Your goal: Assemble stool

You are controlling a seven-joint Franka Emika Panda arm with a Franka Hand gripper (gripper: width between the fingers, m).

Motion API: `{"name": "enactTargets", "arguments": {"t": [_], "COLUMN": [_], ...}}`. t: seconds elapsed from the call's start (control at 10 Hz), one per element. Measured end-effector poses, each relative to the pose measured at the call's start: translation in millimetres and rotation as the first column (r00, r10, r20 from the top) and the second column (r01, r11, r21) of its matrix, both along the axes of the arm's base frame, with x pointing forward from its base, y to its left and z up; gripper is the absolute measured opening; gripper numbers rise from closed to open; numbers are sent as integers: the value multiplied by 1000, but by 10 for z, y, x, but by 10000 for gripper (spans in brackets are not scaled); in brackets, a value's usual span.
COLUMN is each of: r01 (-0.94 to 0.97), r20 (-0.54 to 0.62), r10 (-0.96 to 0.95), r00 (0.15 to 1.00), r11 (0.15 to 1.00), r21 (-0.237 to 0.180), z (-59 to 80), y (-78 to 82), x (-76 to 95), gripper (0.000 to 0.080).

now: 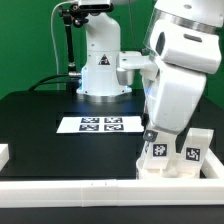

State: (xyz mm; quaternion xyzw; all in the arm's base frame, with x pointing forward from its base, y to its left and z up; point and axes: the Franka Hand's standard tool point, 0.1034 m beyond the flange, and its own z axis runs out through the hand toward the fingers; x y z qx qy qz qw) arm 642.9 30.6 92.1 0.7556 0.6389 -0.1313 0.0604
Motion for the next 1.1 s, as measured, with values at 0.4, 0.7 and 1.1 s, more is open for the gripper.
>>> {"name": "enactTargets", "arguments": {"t": [0.4,0.7,1.1], "r01": [338,587,791], "r20": [72,123,219], "r10": [-335,-577,-764], "r00": [940,808,607], "r11": [940,805,608], "r21": [-38,-83,-71], "z": [-21,-14,-11], "y": [-27,-31,3], "x": [-54,-119,-127], "gripper": [333,334,334]}}
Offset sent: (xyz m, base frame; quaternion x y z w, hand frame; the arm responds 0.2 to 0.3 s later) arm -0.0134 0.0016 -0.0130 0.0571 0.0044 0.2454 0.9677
